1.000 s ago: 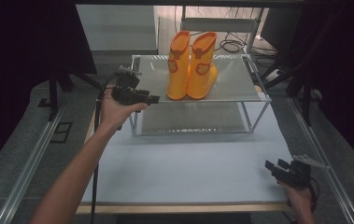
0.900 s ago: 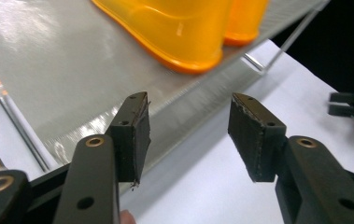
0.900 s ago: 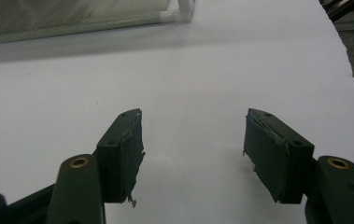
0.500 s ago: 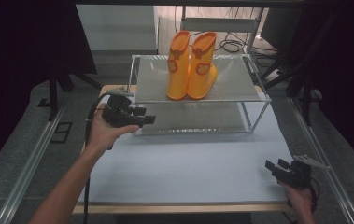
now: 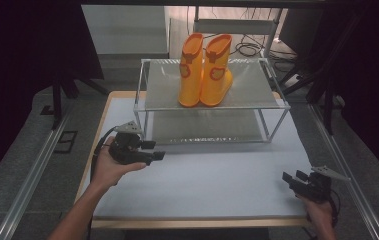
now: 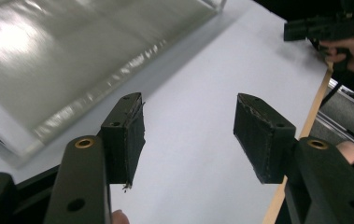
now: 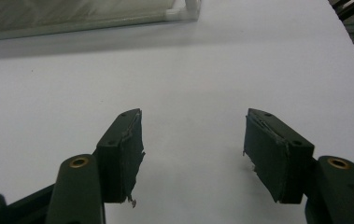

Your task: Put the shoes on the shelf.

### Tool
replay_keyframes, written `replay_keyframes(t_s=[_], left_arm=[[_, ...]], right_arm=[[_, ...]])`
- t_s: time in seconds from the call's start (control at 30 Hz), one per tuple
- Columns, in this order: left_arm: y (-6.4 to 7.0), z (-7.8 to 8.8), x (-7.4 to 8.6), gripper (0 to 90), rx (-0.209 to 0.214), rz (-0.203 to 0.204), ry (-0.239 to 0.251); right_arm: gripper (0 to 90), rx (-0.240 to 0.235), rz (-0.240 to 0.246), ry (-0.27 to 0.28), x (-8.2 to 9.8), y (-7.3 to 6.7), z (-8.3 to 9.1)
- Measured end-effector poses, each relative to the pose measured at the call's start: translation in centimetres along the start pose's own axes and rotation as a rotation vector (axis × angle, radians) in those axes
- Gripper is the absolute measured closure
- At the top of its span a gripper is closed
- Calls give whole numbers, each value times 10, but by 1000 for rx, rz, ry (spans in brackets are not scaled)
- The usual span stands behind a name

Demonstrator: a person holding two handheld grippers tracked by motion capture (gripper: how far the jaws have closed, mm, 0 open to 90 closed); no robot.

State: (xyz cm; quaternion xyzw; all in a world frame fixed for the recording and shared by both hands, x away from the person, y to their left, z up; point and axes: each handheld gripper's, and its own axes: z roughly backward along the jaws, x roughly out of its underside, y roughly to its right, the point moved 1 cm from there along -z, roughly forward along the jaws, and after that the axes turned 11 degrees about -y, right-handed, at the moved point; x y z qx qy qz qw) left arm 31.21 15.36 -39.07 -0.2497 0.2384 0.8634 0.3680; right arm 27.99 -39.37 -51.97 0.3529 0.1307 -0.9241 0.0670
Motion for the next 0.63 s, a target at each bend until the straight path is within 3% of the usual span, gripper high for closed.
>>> replay_keyframes(t_s=[0.23, 0.63], left_arm=[[-3, -19, 17, 425, 17, 26, -33], [-2, -25, 20, 418, 3, 27, -29]], right_arm=[[370, -1, 0, 0, 0, 0, 0], [369, 0, 6, 14, -2, -4, 2]])
